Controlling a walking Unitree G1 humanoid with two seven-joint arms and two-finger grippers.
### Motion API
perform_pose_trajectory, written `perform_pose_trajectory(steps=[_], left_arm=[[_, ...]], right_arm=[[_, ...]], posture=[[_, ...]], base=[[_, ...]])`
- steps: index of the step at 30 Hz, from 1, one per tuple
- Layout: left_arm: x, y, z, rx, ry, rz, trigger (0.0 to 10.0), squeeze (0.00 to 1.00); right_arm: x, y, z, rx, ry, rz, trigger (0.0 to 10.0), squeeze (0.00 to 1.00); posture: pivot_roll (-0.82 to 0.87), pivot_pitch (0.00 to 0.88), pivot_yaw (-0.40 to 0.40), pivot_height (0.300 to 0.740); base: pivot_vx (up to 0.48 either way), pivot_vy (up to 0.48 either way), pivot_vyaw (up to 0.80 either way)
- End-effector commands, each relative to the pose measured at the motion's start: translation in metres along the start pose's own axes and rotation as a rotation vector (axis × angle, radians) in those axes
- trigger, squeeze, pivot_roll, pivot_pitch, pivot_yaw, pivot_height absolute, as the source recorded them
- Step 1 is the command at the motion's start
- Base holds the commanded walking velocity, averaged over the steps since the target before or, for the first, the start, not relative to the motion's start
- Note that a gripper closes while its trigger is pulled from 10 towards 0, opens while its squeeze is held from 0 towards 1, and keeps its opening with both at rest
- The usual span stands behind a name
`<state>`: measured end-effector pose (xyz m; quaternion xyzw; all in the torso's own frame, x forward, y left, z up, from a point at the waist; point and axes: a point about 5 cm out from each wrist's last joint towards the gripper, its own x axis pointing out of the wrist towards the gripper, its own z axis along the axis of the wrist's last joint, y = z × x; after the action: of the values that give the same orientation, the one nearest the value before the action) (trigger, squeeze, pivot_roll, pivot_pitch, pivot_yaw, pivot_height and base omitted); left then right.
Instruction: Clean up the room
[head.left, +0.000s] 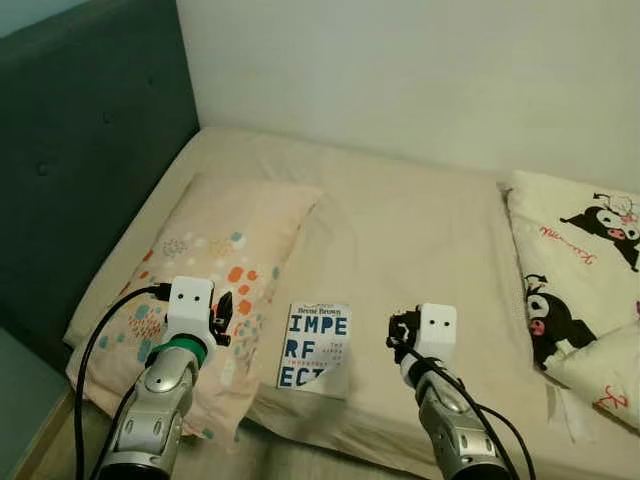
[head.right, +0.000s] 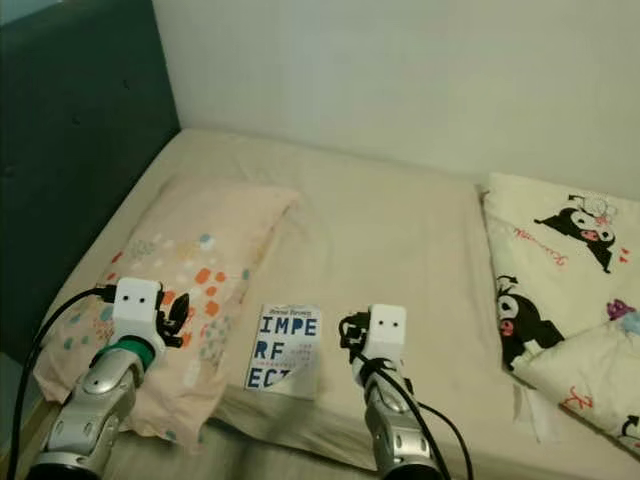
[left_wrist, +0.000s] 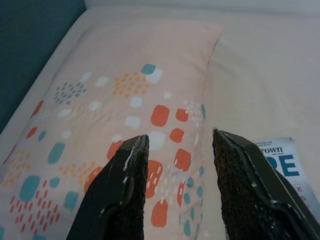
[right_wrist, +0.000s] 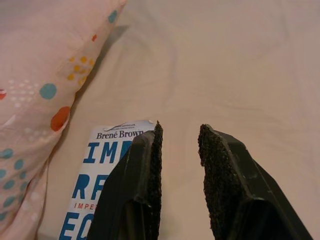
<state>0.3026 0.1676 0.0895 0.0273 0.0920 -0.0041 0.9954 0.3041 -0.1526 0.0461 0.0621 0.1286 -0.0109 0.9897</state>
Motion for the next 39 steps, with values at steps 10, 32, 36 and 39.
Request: perform_pose_trajectory(steps=[10,32,36,39], left_arm=[[-0.0001,-0.0034,-0.0053,-0.008,0.034,-0.017,10.0,0.00],[0.0007,-0.0029,-0.0043,-0.002,0.036,-0.022,10.0,0.00],[0.0006,-0.0021,-0.0040,-0.005,0.035,-0.017,10.0,0.00],[0.0003,-0.0017,-0.0035,-0.014,0.033,-0.012,10.0,0.00]], right_arm=[[-0.0018,-0.0040,-0.0079,0.017,0.031,-0.020,10.0,0.00],[-0.0023,-0.0044,-0.0095,0.018,0.039,-0.016,10.0,0.00],[-0.0021,-0.0047,-0.0090,0.019,0.039,-0.015,10.0,0.00],[-0.0019,-0.0049,-0.0086,0.018,0.038,-0.014,10.0,0.00]], posture=[[0.07,0.019,0.005,0.740],[0.07,0.019,0.003,0.740],[0.07,0.023,-0.001,0.740],[0.07,0.023,-0.001,0.740]], base=[[0.000,-0.480,0.00],[0.000,-0.438,0.00],[0.000,-0.393,0.00],[0.000,-0.359,0.00]])
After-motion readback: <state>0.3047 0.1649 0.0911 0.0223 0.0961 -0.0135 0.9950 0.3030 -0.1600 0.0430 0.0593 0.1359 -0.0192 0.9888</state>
